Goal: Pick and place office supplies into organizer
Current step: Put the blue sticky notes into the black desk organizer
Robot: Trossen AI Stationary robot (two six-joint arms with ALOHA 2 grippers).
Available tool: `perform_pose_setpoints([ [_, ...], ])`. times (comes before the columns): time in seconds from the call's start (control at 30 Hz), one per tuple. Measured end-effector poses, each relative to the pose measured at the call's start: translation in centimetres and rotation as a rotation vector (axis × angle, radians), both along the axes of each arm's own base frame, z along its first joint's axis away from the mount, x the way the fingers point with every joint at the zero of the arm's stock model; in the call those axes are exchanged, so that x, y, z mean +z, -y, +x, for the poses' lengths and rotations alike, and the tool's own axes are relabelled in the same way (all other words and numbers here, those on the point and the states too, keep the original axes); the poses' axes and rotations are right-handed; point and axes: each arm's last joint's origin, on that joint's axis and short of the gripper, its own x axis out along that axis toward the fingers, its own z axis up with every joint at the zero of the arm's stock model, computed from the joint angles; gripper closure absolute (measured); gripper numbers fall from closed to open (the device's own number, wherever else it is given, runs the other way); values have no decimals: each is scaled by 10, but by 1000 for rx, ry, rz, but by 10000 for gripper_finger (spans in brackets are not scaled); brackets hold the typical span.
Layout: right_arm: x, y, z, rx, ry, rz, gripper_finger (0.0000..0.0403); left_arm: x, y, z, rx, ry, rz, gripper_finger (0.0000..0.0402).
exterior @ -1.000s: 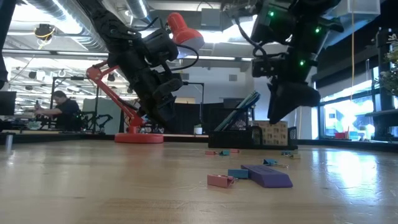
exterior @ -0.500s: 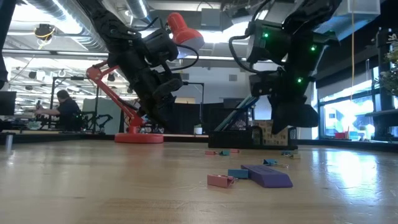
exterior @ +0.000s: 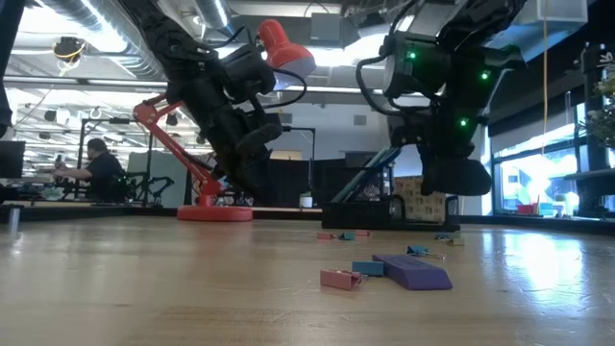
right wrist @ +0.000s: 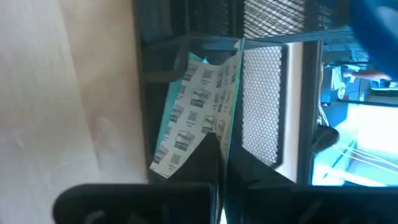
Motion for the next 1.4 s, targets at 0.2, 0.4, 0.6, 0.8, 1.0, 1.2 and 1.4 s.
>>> perform_pose_setpoints([
  [0.2,5,1,2,-4,-1,-65,401,0,0,0,-12,-4,10,316],
  [0.4,6,2,2,0,-13,-95,401,0,0,0,-12,-3,10,316],
  [0.6,8,3,0,5,-47,-150,402,0,0,0,-8,-5,15,316],
  [0.8,14,3,2,-18,-34,-183,403,0,0,0,-7,-6,16,316],
  [1.0,21,4,7,-25,-9,-211,403,0,0,0,-1,-8,24,316],
  [1.2,20,3,7,-33,3,-156,403,0,0,0,-1,-9,26,316],
  [1.4,19,2,6,-28,-4,-88,403,0,-1,0,-19,-15,41,316],
])
